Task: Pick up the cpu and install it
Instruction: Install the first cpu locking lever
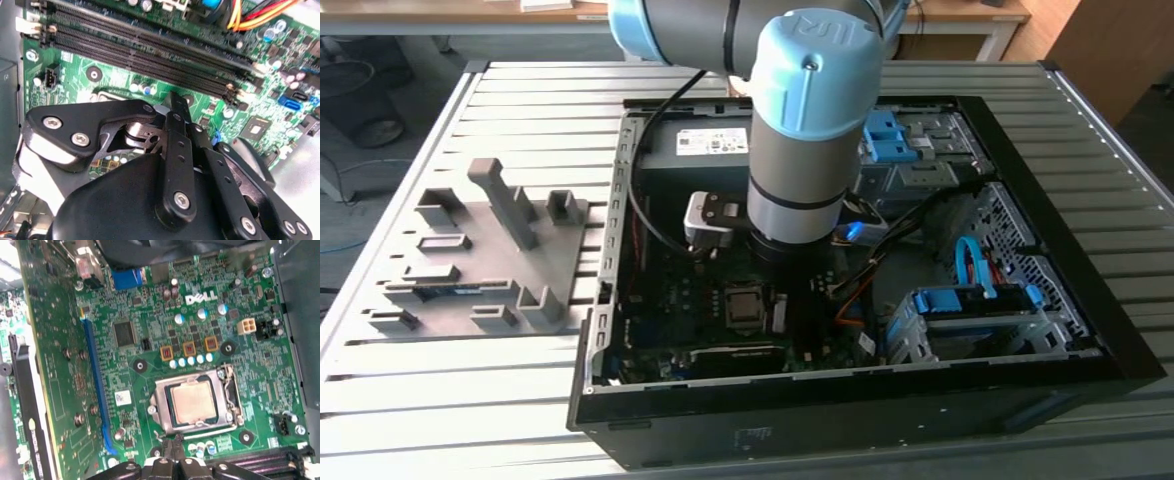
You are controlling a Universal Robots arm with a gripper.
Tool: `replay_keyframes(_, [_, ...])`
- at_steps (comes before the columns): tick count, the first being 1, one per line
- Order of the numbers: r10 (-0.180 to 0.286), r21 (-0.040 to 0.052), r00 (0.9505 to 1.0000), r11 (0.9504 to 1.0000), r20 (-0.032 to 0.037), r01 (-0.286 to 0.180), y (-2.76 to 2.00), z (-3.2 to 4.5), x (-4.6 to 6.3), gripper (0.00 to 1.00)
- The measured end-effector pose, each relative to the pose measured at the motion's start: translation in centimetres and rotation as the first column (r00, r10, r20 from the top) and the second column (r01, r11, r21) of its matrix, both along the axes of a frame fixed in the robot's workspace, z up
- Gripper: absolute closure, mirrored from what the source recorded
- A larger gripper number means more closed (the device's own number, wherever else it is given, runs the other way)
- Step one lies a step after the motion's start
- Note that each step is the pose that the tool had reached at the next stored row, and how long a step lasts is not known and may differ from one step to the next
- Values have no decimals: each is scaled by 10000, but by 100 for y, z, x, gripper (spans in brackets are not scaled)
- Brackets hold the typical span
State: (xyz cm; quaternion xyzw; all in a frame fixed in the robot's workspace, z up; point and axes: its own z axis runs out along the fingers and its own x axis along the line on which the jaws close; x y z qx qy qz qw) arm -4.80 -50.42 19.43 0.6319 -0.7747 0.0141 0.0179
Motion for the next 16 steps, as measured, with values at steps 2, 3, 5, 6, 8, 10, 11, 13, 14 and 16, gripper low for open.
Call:
replay_keyframes(2, [0, 0, 10000, 10000, 5, 0, 3, 0, -27, 90])
replay_keyframes(3, [-1, 1, 10000, 10000, 7, 1, 4, 0, -38, 90])
replay_keyframes(5, [-1, -1, 10000, 10000, 9, 1, 5, 0, -51, 90])
replay_keyframes(6, [-1, -2, 10000, 10000, 10, 1, 6, 1, -54, 90])
replay_keyframes(8, [-1, -1, 10000, 10000, 11, 1, 10, 1, -62, 90])
replay_keyframes(10, [0, -1, 10000, 10000, 12, 0, 13, 0, -75, 90])
replay_keyframes(11, [0, -1, 10000, 10000, 13, 0, 14, 0, -83, 90])
replay_keyframes(13, [0, -1, 10000, 10000, 14, 0, 17, 0, -103, 90])
replay_keyframes(14, [0, -1, 10000, 10000, 14, 0, 18, 0, -112, 90])
replay_keyframes(16, [0, -1, 10000, 10000, 15, 0, 19, 0, -125, 90])
